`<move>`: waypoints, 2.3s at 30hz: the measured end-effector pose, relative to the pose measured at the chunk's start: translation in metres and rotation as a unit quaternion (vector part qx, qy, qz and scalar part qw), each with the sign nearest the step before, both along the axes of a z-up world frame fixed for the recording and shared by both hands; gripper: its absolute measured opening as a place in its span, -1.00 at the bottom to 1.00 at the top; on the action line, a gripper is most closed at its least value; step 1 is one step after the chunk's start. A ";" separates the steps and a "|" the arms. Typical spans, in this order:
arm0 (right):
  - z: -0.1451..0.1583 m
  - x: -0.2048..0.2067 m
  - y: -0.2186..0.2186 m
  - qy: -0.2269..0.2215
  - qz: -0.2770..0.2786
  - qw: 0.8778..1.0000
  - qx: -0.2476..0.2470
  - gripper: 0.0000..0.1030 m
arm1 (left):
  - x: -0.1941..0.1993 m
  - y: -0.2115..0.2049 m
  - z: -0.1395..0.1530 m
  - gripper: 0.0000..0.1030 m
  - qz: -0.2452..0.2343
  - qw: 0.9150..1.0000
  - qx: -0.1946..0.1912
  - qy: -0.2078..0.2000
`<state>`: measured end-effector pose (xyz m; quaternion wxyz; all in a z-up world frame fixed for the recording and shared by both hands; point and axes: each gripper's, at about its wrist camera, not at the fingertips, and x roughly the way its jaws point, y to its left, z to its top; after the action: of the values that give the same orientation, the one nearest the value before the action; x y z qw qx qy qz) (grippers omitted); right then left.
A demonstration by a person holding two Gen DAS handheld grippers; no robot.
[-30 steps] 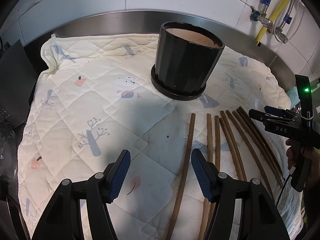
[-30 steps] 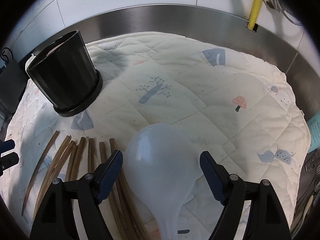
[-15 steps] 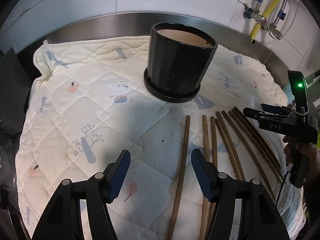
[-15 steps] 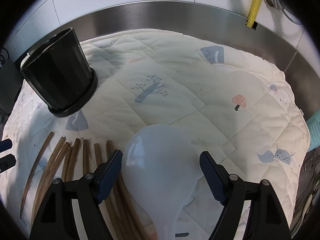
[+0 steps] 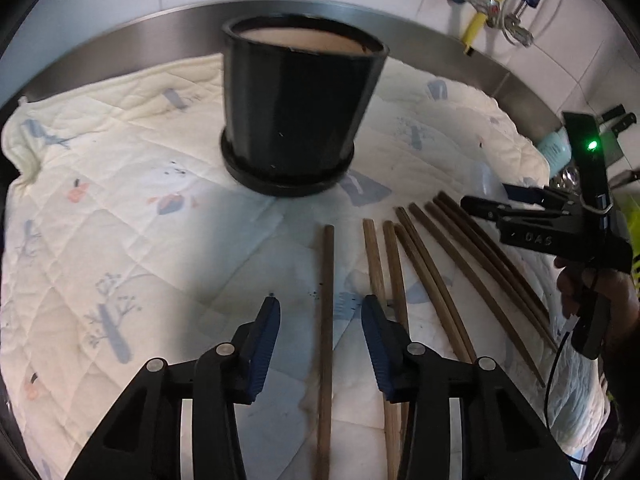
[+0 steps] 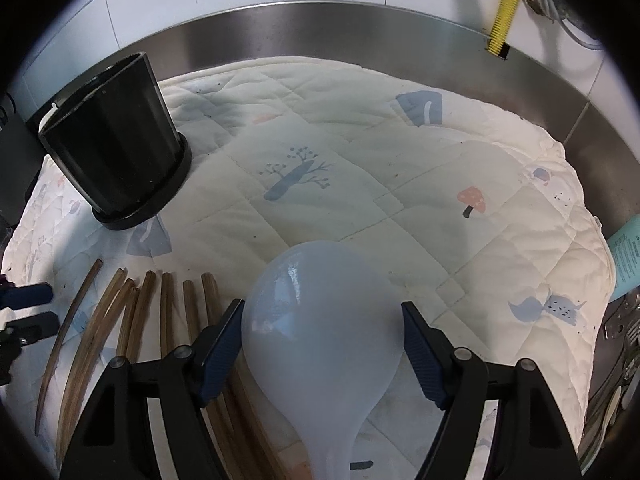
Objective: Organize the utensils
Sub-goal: 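Close the right tool on the rice paddle while the left tool grasps one wooden chopstick, then lift the chopstick with the left tool while the right tool lifts the paddle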
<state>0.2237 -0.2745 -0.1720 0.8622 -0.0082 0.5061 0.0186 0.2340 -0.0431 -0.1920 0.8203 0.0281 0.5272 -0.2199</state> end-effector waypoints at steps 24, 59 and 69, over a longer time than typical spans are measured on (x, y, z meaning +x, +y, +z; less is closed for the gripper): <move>0.064 -0.044 0.001 -0.069 0.014 0.997 0.037 0.61 | -0.001 -0.020 0.000 -0.88 -0.012 0.999 0.021 -0.038; 0.131 -0.081 0.005 -0.162 -0.014 0.983 0.085 0.61 | 0.088 0.027 0.229 -0.88 0.093 0.917 -0.186 -0.340; 0.146 -0.083 0.011 -0.176 -0.036 0.981 0.074 0.61 | 0.153 0.026 0.206 -0.88 0.120 0.903 -0.223 -0.347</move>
<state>0.1410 -0.2637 -0.0262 0.9362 0.0705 0.3436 0.0235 0.3874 -0.0168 0.0143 0.9563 -0.1444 0.1462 -0.2081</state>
